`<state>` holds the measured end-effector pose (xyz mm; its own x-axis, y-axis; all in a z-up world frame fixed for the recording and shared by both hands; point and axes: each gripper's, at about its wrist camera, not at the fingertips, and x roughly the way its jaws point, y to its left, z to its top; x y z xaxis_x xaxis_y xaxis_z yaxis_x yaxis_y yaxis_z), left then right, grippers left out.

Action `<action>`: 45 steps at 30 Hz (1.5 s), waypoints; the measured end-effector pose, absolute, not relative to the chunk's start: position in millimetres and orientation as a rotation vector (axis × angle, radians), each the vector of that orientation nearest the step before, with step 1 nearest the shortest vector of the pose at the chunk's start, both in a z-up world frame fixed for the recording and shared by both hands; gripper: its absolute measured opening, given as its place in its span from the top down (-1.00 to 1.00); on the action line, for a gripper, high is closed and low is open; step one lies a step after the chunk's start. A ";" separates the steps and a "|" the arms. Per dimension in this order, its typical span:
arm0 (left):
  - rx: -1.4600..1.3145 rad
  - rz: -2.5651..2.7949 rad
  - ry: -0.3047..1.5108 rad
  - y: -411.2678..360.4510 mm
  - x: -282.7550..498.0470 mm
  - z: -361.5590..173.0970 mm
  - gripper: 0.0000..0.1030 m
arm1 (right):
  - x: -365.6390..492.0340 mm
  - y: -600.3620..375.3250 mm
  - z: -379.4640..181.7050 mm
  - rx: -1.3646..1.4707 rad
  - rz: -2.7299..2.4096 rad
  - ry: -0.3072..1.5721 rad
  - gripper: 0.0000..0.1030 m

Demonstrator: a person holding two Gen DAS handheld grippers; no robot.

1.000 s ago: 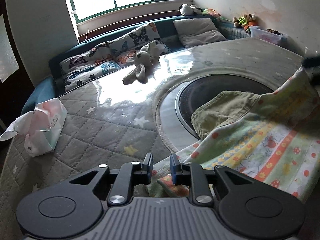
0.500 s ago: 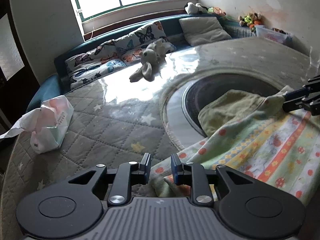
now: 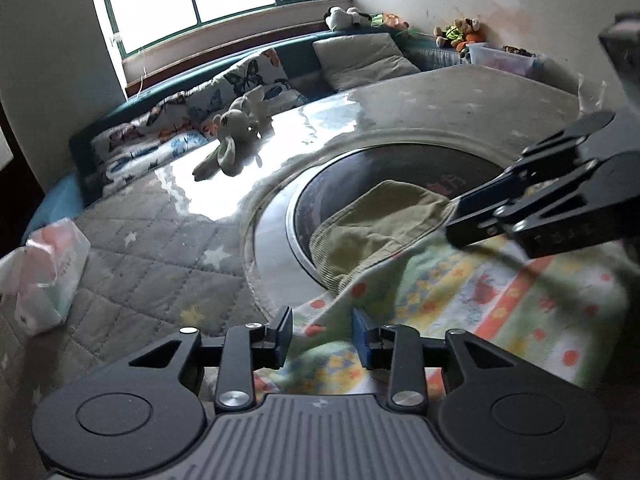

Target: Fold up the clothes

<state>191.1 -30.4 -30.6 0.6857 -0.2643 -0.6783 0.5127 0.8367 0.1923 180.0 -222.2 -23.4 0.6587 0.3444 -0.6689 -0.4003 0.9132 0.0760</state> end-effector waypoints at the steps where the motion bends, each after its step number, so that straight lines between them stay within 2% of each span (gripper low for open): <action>1: 0.388 -0.443 0.682 -29.6 191.2 -30.4 0.29 | 176.7 -222.3 -21.1 -0.082 0.429 0.736 0.39; 9: 0.341 -0.501 0.638 -27.3 139.6 -6.6 0.32 | 120.3 -216.6 -3.3 -0.165 0.525 0.707 0.39; 15: 0.412 -0.547 0.631 -45.5 97.6 -22.1 0.32 | 94.8 -204.3 -16.8 -0.208 0.561 0.705 0.39; 22: 0.413 -0.505 0.617 -36.6 92.6 -25.6 0.32 | 76.2 -209.1 -6.4 -0.236 0.544 0.645 0.39; 38: 0.289 -0.451 0.676 -17.8 96.6 -21.8 0.26 | 64.7 -238.6 -11.2 -0.214 0.468 0.697 0.34; 41: 0.284 -0.436 0.674 -14.2 93.9 -20.6 0.17 | 67.8 -244.3 -13.8 -0.197 0.442 0.704 0.19; 45: 0.268 -0.410 0.689 -7.9 94.5 -22.2 0.16 | 68.2 -245.2 -15.1 -0.196 0.437 0.707 0.19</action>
